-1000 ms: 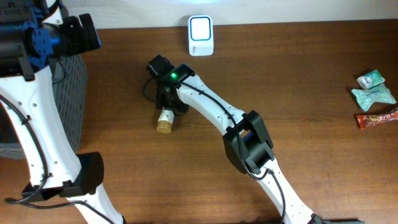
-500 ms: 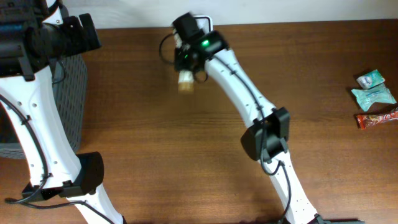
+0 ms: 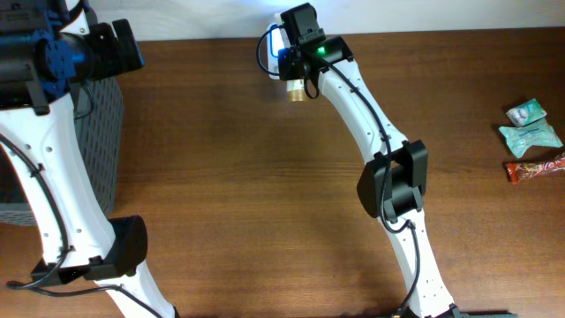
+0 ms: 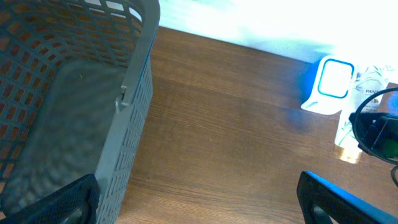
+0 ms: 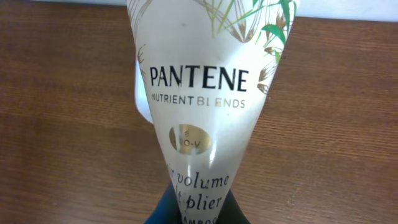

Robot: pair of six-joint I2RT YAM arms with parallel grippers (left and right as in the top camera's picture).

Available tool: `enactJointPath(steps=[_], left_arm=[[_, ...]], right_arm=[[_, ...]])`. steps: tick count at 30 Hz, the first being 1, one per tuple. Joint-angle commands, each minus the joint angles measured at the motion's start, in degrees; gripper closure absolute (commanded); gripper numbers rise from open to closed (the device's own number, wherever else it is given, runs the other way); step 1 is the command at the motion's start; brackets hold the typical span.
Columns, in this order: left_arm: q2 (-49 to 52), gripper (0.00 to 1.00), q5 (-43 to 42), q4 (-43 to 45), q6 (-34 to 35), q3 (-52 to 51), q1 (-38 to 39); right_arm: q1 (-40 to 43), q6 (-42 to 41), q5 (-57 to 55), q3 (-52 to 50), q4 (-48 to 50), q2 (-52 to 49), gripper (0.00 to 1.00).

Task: Scan the item barcode
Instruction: 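Hold the Pantene tube in front of the scanner, then carry the Pantene tube right and place it by the red bar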

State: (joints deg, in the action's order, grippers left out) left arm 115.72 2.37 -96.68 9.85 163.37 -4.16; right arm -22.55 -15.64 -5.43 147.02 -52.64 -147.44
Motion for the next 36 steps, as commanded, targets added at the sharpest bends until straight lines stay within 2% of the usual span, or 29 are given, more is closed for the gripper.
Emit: enactJointPath(steps=[1,7,11,14,17,18,22,24,25,26,27,33,35,36], left_arm=[[-0.31,0.01,0.02,-0.02,-0.52,0.07,-0.13],[-0.31,0.01,0.02,-0.02,-0.52,0.07,-0.13],[-0.31,0.01,0.0,-0.02,-0.52,0.07,-0.13],[-0.31,0.01,0.0,-0.02,-0.52,0.07,-0.13],[-0.31,0.01,0.02,-0.02,-0.52,0.07,-0.13],[-0.31,0.01,0.0,-0.02,-0.52,0.07,-0.13],[-0.31,0.01,0.02,-0.02,-0.52,0.07,-0.13],[-0.31,0.01,0.02,-0.02,-0.52,0.07,-0.13],[-0.31,0.01,0.02,-0.02,-0.55,0.07,-0.13],[-0.31,0.01,0.02,-0.02,-0.52,0.07,-0.13],[-0.31,0.01,0.0,-0.02,-0.55,0.07,-0.13],[-0.31,0.01,0.0,-0.02,-0.55,0.07,-0.13],[-0.31,0.01,0.02,-0.02,-0.52,0.07,-0.13],[-0.31,0.01,0.02,-0.02,-0.55,0.07,-0.13]], right_arm=[[4.7,-4.55,-10.51,3.76,-4.13,4.85,0.96],[23.41,-6.34,-19.39,4.02,-22.56,6.51,0.96],[39.93,-12.52,-21.99,4.02,-33.22,6.51,0.96],[49.09,-12.52,-20.79,4.0,-35.93,6.49,0.96],[55.6,-12.52,-13.99,4.0,-35.91,6.49,0.95],[56.94,-12.52,-13.09,4.0,-35.85,6.49,0.91],[58.66,-12.5,-12.98,3.91,-33.9,6.49,0.9],[58.34,-12.52,-12.96,3.91,-32.85,6.49,0.78],[57.9,-12.52,-12.94,3.91,-32.37,6.49,0.67],[57.55,-12.52,-12.96,3.89,-32.39,6.49,0.52],[57.24,-12.5,-12.94,3.91,-32.5,6.49,0.43],[56.3,-10.8,-5.4,4.09,-41.44,9.73,0.41],[56.17,-10.8,-1.25,4.09,-43.67,14.62,0.21],[56.02,-10.8,-0.04,4.07,-44.26,16.33,0.19]])
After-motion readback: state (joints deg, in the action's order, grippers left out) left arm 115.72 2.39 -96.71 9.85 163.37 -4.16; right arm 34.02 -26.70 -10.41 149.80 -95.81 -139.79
